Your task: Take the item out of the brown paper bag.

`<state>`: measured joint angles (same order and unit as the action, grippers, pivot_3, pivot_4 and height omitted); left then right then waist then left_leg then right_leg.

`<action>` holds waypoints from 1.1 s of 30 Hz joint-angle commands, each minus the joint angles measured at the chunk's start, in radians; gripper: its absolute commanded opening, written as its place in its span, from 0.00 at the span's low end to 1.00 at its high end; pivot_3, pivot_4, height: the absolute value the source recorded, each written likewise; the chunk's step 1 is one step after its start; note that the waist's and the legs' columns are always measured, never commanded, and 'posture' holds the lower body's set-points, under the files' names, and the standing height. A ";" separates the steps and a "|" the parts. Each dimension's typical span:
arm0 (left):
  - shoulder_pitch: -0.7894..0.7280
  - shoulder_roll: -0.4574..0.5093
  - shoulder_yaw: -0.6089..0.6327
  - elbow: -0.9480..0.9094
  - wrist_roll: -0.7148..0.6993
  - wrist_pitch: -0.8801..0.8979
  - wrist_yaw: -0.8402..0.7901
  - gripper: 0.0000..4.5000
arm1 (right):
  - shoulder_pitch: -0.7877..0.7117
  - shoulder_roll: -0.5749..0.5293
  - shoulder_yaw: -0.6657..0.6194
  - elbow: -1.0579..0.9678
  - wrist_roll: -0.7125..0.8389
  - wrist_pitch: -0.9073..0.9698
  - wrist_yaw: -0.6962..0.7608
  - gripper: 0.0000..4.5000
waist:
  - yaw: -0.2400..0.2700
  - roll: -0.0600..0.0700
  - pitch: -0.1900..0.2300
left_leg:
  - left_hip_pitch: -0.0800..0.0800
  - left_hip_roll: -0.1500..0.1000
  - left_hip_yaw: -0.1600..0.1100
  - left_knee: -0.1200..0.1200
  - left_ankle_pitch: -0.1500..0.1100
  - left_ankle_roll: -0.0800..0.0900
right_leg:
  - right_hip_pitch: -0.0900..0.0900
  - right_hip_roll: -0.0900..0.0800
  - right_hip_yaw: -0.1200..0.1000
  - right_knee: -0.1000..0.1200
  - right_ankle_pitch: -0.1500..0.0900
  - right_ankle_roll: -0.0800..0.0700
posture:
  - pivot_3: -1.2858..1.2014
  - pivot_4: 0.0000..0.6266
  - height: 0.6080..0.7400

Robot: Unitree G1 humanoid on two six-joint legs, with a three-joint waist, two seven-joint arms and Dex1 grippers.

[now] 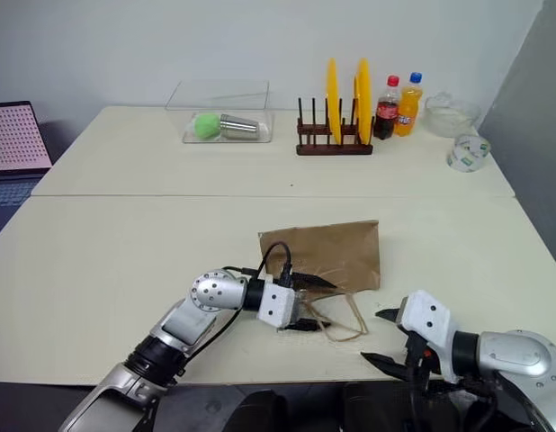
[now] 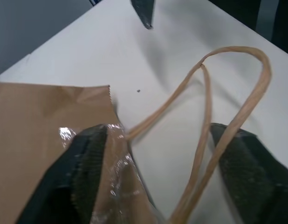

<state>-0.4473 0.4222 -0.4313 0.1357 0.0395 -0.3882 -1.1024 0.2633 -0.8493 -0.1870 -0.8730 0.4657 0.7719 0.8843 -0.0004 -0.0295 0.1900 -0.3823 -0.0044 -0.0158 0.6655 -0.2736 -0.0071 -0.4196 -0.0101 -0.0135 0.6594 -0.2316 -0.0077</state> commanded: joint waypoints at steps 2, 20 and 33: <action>-0.015 -0.001 0.000 -0.012 -0.034 -0.003 -0.019 0.43 | 0.008 -0.017 -0.032 -0.031 0.021 -0.026 -0.002 0.82 | 0.000 0.000 0.000 | 0.000 0.000 0.000 0.000 0.000 0.000 | 0.000 0.000 0.000 0.000 0.000 0.000 | 0.52 0.24 1.00; 0.013 0.067 -0.004 -0.115 -0.140 0.196 -0.178 0.28 | 0.020 -0.039 -0.001 0.001 0.016 -0.089 0.015 0.82 | 0.000 0.000 0.000 | 0.000 0.000 0.000 0.000 0.000 0.000 | 0.000 0.001 0.000 0.000 0.000 0.000 | 0.52 0.24 1.00; -0.038 0.077 0.017 -0.096 -0.169 0.159 -0.227 0.42 | 0.012 -0.066 0.021 -0.014 0.042 -0.090 0.029 0.82 | 0.001 0.000 0.000 | 0.000 0.000 -0.001 0.000 0.000 0.000 | 0.000 0.001 0.000 0.000 0.000 0.000 | 0.52 0.24 1.00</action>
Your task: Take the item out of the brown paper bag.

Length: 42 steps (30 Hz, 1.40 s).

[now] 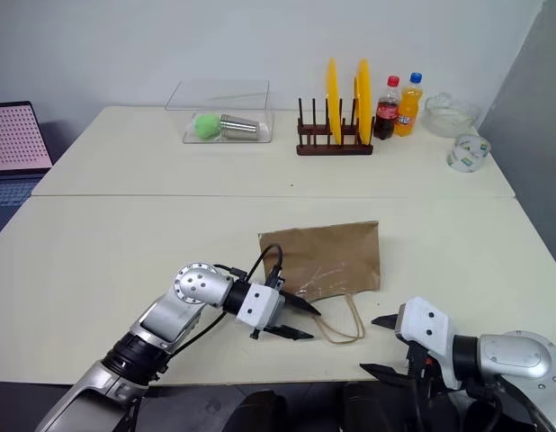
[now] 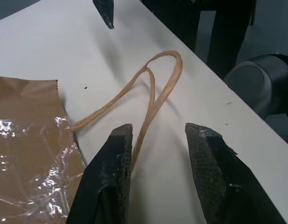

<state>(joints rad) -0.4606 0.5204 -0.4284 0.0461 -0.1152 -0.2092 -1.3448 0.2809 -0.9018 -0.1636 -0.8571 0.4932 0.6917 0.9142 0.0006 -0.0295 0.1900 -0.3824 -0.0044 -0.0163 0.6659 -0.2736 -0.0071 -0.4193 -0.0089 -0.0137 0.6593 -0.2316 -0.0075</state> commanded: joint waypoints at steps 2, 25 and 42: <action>-0.027 -0.031 0.017 0.000 -0.013 -0.017 0.026 0.42 | -0.004 -0.014 -0.003 -0.035 0.019 -0.005 -0.003 0.82 | 0.000 0.000 0.000 | 0.000 0.000 0.000 0.000 0.000 0.000 | 0.000 0.000 0.000 0.000 0.000 0.000 | 0.52 0.24 1.00; -0.018 -0.102 -0.006 0.075 0.026 -0.066 0.088 0.23 | 0.002 -0.028 0.005 -0.041 0.014 -0.005 -0.013 0.82 | 0.000 0.000 0.000 | 0.000 0.000 0.000 0.000 0.000 0.000 | 0.000 0.000 0.000 0.000 0.000 0.000 | 0.52 0.24 1.00; -0.101 -0.126 0.151 -0.037 -0.139 0.328 0.207 0.00 | -0.125 -0.012 0.168 0.027 -0.089 -0.071 -0.059 0.82 | -0.003 0.000 0.000 | 0.000 0.000 0.000 0.001 0.000 0.000 | 0.000 0.000 0.000 0.001 0.000 0.001 | 0.52 0.24 1.00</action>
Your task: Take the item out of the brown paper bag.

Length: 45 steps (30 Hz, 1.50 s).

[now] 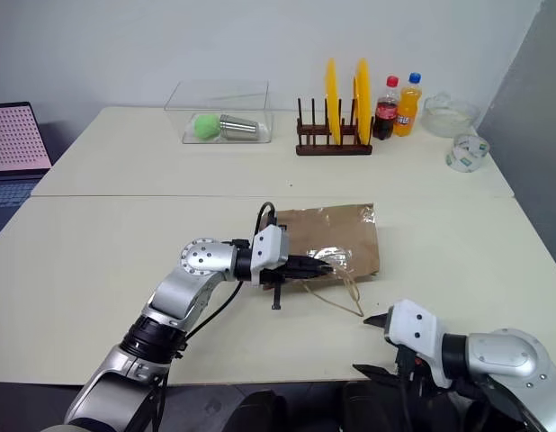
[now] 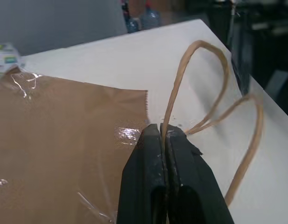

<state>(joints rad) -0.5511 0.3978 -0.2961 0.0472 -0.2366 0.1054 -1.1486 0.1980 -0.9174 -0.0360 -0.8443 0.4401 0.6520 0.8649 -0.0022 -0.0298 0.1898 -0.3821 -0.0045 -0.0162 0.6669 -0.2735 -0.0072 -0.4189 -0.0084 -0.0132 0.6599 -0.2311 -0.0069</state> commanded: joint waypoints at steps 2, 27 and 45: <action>-0.007 -0.001 0.018 -0.042 -0.013 0.016 0.012 0.00 | -0.074 0.007 0.070 0.036 -0.054 -0.041 -0.011 0.82 | 0.001 0.000 0.000 | 0.000 0.000 0.000 0.000 0.000 0.000 | 0.000 0.000 0.000 0.000 0.000 0.000 | 0.52 0.24 1.00; 0.005 0.017 0.008 -0.076 0.001 0.019 0.013 0.00 | -0.197 0.029 0.115 0.110 -0.017 -0.023 -0.013 0.82 | 0.001 0.000 0.000 | 0.000 0.000 0.000 0.000 0.000 0.000 | 0.000 0.000 0.001 0.000 0.000 0.000 | 0.52 0.24 1.00; -0.122 -0.055 0.135 -0.123 -0.129 0.318 0.196 0.00 | -0.308 0.010 0.376 0.212 -0.289 -0.164 0.045 0.00 | 0.001 0.000 0.000 | 0.000 0.000 0.000 0.001 0.000 0.000 | 0.000 0.000 0.000 0.001 0.000 0.000 | 0.52 0.24 1.00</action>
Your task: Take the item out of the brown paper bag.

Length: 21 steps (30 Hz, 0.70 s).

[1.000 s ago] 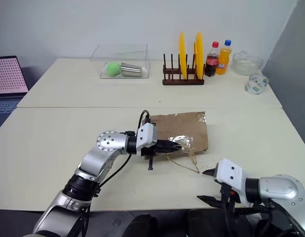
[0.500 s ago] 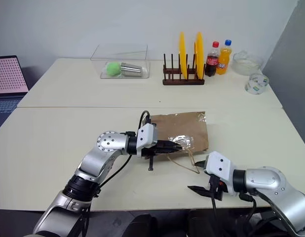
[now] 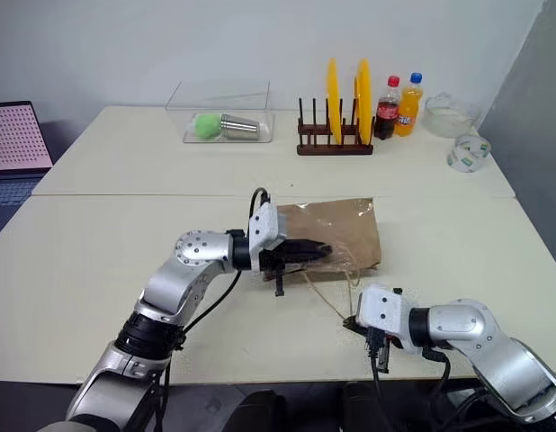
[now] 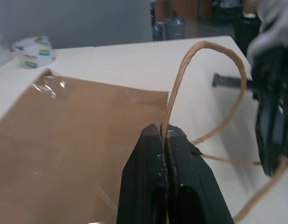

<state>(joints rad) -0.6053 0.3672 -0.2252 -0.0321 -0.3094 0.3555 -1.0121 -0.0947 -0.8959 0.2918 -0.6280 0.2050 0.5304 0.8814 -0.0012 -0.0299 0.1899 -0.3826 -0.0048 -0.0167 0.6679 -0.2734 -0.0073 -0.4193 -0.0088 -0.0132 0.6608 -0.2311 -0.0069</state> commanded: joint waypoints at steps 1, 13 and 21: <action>-0.090 -0.035 0.082 -0.043 -0.072 0.105 0.083 0.00 | -0.021 -0.015 0.068 0.003 -0.078 -0.056 0.036 0.00 | 0.000 0.000 0.000 | 0.000 0.000 0.000 0.000 0.000 0.000 | 0.000 0.000 0.000 0.000 0.000 0.000 | 0.52 0.24 1.00; -0.286 -0.050 0.204 0.025 -0.163 0.301 0.233 0.00 | -0.071 -0.006 0.206 0.110 -0.282 -0.175 0.095 0.00 | 0.000 0.000 0.000 | 0.000 0.000 0.000 0.000 0.001 -0.001 | 0.000 0.000 0.000 0.000 0.000 0.000 | 0.52 0.24 1.00; -0.350 -0.049 0.238 0.084 -0.174 0.285 0.273 0.00 | -0.055 -0.006 0.200 0.114 -0.310 -0.190 0.125 0.00 | 0.001 0.000 0.000 | 0.000 0.000 0.000 0.001 0.002 -0.003 | 0.000 -0.001 0.000 0.001 0.000 0.000 | 0.52 0.24 1.00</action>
<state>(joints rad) -0.8820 0.3113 -0.0772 0.0743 -0.4673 0.6892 -0.7739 -0.1817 -0.8890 0.4543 -0.5226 -0.1005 0.3357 0.9518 -0.0003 -0.0300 0.1899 -0.3827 -0.0050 -0.0170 0.6687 -0.2709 -0.0116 -0.4196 -0.0103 -0.0130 0.6613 -0.2311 -0.0071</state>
